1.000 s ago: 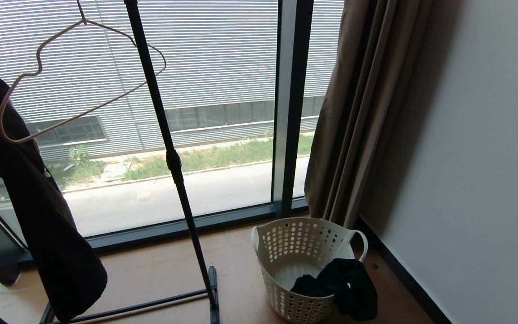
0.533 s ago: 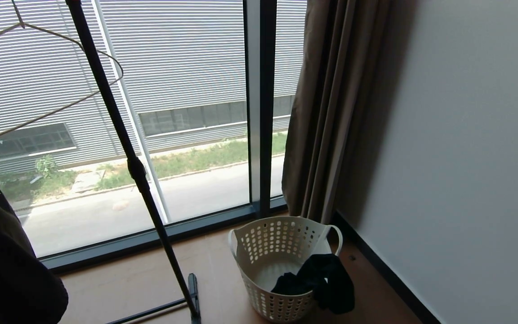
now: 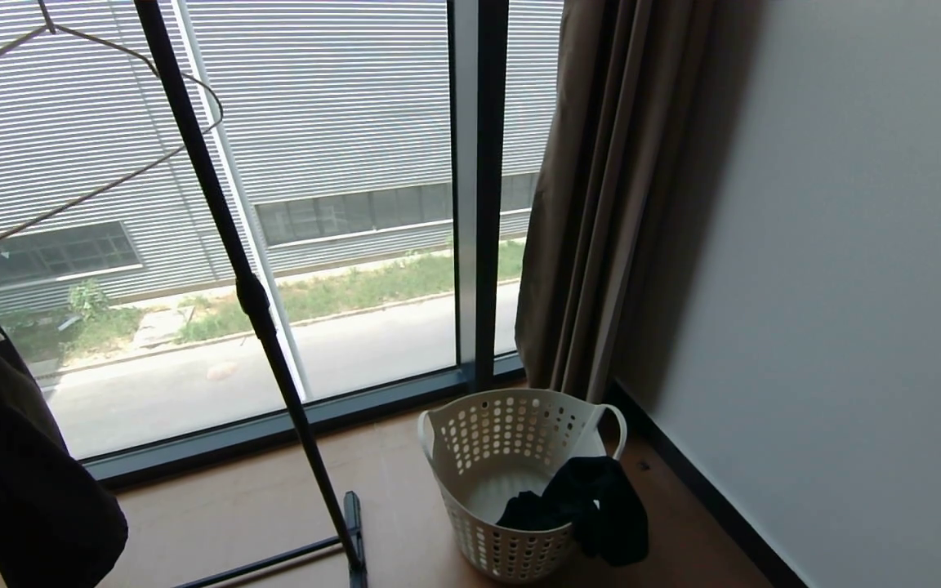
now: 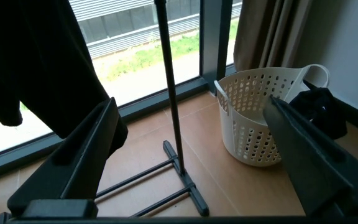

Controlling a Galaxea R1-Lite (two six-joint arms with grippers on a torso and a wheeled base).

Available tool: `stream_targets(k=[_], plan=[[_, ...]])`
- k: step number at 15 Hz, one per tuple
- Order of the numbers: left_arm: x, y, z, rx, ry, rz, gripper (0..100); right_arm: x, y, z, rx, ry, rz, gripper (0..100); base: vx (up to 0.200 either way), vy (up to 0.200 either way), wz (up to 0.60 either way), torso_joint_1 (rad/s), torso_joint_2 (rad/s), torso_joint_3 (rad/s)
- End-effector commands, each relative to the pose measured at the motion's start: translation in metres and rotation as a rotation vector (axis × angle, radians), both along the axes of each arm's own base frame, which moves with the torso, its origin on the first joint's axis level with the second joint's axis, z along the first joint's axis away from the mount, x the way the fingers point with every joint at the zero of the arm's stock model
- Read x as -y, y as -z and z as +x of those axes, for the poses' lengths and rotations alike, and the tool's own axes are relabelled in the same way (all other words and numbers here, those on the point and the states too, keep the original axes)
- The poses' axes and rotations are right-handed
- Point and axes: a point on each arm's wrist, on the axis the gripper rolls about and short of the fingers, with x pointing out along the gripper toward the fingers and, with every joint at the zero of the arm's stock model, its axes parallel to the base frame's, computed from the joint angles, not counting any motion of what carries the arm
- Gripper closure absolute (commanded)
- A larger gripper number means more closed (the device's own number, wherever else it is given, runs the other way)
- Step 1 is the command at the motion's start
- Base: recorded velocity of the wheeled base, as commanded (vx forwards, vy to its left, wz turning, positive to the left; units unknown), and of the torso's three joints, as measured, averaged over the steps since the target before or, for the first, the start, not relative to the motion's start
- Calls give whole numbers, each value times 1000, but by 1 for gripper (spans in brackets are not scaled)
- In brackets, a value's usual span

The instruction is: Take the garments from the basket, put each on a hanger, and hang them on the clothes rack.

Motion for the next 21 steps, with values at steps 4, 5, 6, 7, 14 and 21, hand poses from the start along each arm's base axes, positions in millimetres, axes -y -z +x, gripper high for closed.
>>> stream_targets(k=[4,5,6,7,14,21], plan=[[0,0,0,0,1,-1,0,0,0,0,-1,0,0,0,0,0,0,-6,184,124],[0,0,0,0,3,-1,0,0,0,0,-1,0,0,0,0,0,0,7,46,-119],[0,0,0,-1,2,1,0,0,0,0,-1,0,0,0,0,0,0,2,32,-154],[0,0,0,0,5,1,0,0,0,0,-1,0,0,0,0,0,0,7,12,-173],[0,0,0,1,0,10,0,0,0,0,3,-1,3,0,0,0,0,0,6,-194],[0,0,0,0,2,13,0,0,0,0,5,1,5,0,0,0,0,3,3,-198]])
